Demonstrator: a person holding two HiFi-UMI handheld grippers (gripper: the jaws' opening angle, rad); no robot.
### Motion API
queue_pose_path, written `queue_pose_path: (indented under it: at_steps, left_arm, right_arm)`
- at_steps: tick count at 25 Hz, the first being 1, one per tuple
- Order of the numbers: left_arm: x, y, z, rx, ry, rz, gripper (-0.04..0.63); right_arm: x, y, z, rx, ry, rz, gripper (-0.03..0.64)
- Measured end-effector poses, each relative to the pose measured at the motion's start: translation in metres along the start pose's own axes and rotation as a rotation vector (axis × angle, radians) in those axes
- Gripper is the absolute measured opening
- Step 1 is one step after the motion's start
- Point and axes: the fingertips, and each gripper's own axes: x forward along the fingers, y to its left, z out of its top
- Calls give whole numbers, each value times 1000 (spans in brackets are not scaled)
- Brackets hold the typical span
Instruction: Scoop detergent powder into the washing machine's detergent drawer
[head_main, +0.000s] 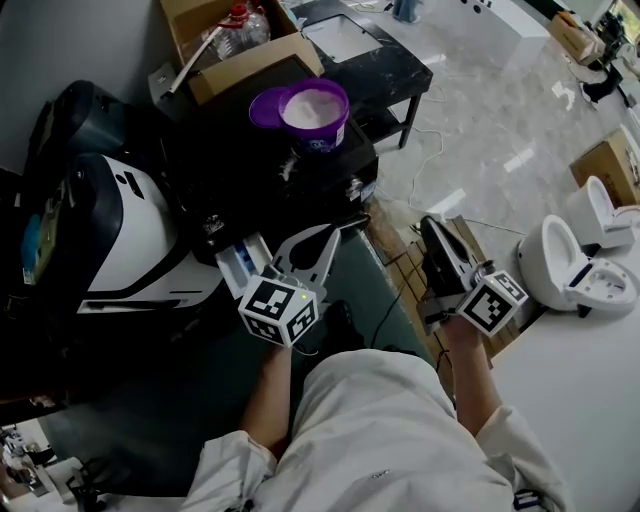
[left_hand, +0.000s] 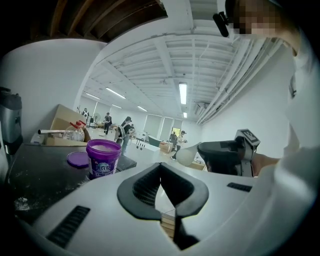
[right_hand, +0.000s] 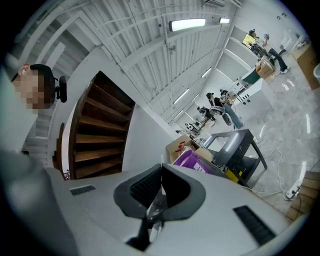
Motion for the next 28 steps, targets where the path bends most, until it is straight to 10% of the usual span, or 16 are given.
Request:
queue_pose_path:
  at_steps: [28]
  left_arm:
    - [-10, 84, 2, -39, 16, -68, 18]
  right_arm:
    - [81, 21, -22, -37, -13, -48, 11]
